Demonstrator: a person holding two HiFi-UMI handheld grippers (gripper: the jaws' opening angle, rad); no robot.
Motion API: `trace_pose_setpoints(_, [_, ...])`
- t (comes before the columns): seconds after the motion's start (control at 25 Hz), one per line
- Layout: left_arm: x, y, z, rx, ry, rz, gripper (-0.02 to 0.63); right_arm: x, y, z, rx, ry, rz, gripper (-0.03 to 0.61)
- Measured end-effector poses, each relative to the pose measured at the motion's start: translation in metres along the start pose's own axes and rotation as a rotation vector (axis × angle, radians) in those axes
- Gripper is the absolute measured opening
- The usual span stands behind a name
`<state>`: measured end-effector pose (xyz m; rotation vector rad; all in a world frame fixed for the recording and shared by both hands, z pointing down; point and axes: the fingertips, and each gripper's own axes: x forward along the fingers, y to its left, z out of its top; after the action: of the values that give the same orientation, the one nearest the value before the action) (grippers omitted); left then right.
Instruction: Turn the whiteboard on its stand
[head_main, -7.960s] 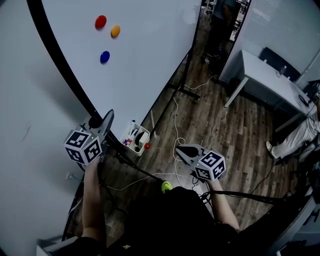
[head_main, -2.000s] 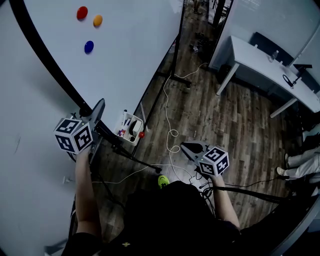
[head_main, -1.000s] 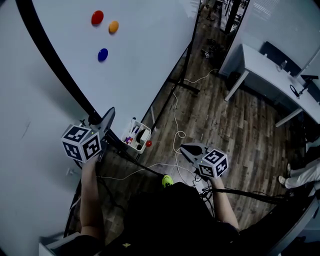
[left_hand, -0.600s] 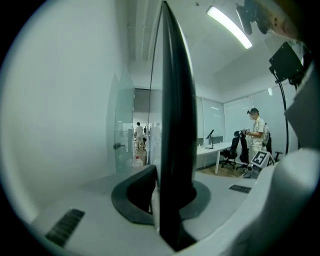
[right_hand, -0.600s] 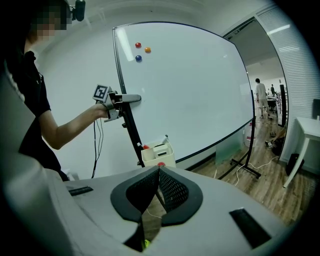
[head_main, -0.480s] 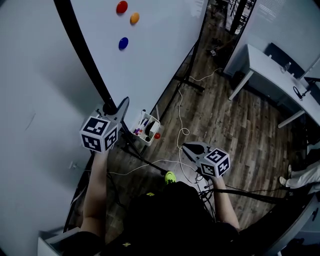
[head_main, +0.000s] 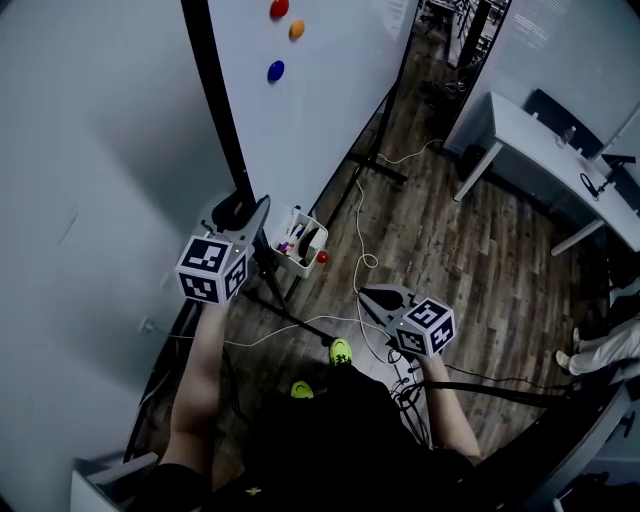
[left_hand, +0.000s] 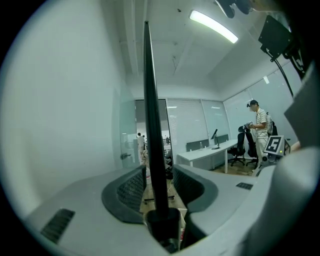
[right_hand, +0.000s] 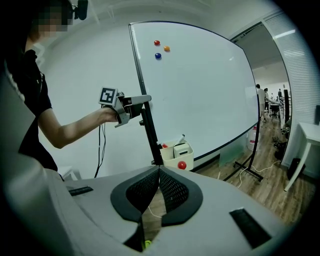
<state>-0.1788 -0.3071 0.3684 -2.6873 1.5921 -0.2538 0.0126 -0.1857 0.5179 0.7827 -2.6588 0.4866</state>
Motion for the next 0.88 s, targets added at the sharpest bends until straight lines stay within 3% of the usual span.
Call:
trace_pose_setpoints(0.36, [-0.056, -0.018, -0.005, -0.025, -0.037, -0.028, 0.175, 0.002, 0.052, -0.009, -0.018, -0.012, 0.004, 0.000])
trace_pose_setpoints(0.88, [-0.122, -0.099, -0.016, -0.101, -0.095, -0.094, 0.155, -0.025, 0.087, -0.005, -0.090, -0.061, 0.028, 0.000])
